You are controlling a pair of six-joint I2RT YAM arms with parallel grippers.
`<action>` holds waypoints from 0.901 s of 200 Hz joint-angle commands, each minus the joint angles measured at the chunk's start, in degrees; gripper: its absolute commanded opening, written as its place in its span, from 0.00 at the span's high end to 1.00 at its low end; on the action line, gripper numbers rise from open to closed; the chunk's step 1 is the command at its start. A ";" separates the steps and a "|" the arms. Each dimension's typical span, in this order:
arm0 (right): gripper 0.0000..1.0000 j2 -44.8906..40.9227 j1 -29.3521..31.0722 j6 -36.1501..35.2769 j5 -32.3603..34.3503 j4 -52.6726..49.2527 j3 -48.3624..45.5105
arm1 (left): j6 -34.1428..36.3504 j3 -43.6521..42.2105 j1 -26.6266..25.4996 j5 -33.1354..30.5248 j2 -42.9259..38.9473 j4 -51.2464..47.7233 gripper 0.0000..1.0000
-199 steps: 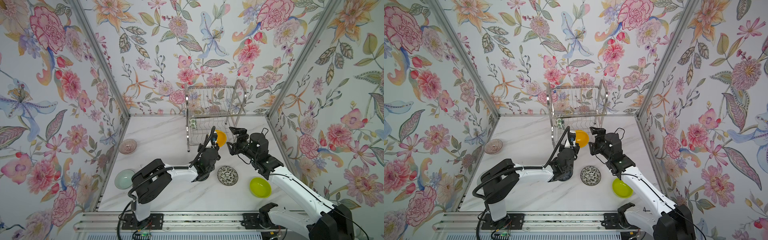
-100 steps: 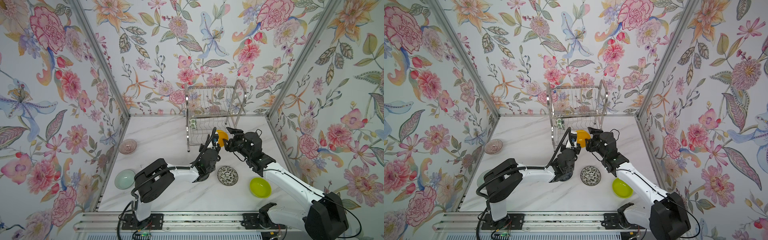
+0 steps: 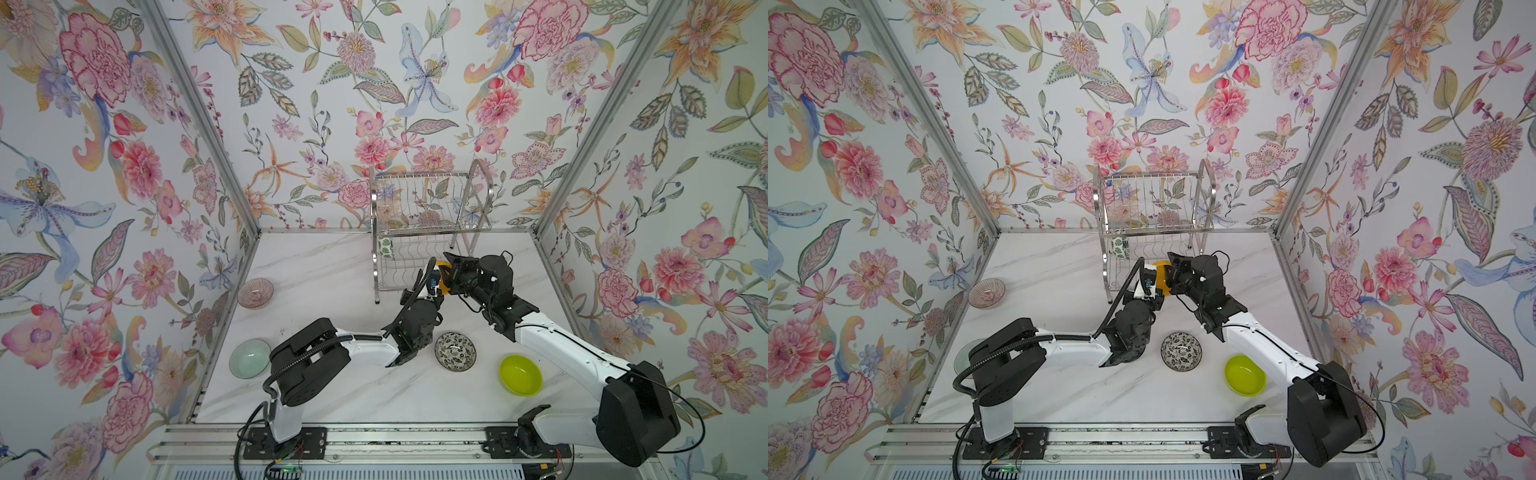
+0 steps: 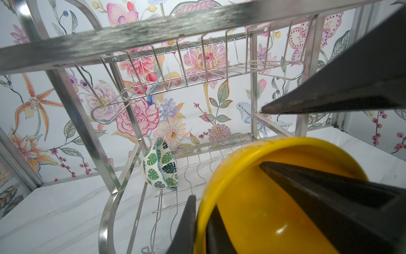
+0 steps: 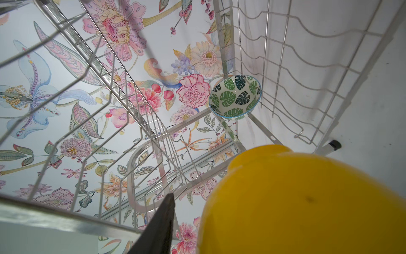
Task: Load the bowls into the dish rack
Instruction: 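Grasp the yellow bowl rim with the right gripper beside the left gripper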
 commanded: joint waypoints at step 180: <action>1.00 -3.51 -4.29 -25.12 -1.48 13.11 -4.02 | -25.45 -7.46 2.93 17.06 -16.26 -23.07 0.01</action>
